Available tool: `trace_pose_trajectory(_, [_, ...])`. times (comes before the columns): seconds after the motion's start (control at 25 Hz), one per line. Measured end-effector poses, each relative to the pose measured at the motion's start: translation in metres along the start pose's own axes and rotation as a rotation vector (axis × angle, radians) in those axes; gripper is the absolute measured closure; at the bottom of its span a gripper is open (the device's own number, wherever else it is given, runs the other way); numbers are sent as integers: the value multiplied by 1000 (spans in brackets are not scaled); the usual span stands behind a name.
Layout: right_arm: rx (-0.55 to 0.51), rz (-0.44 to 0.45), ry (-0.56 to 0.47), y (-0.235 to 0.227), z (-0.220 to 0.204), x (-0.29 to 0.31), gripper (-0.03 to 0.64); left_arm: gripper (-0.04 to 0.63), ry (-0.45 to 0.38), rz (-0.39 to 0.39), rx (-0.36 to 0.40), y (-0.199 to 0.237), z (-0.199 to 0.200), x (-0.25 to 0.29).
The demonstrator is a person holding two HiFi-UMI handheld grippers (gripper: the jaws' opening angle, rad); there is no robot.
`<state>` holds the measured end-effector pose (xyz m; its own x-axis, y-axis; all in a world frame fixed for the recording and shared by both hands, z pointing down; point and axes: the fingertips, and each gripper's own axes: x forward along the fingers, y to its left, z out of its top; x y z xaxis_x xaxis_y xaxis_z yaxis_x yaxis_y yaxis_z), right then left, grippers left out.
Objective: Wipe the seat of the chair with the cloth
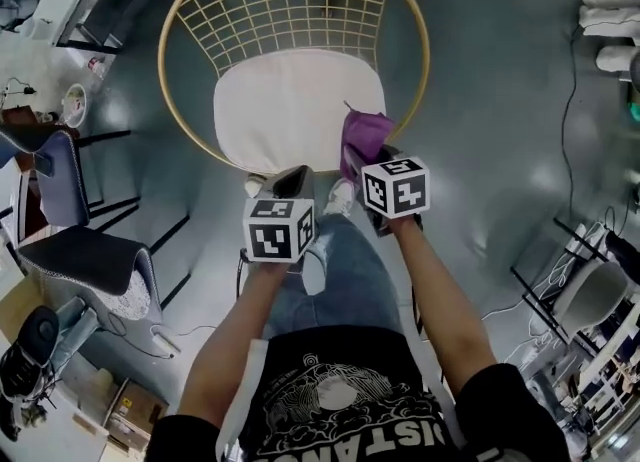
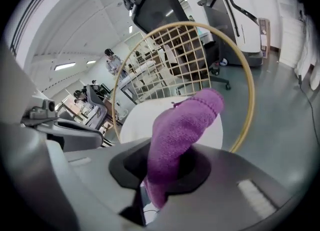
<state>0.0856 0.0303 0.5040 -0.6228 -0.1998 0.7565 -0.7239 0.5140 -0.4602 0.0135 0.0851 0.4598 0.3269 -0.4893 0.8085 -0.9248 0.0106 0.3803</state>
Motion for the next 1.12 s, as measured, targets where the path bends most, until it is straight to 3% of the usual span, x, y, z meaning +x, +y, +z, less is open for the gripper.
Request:
trace_pose_trajectory(0.4, [-114, 83, -194, 96, 70, -87, 552, 601, -174, 20, 55, -32, 61, -86])
trace_pose_trajectory(0.72, [-202, 134, -304, 150, 98, -138, 555, 603, -314, 46, 112, -52, 92, -150])
trace_pose_trajectory(0.88, [-260, 130, -340, 166, 110, -156, 558, 603, -353, 43, 131, -63, 101, -168])
trace_pose_trajectory(1.12, [-288, 132, -358, 170, 124, -153, 557, 603, -412, 12, 91, -62, 116, -163])
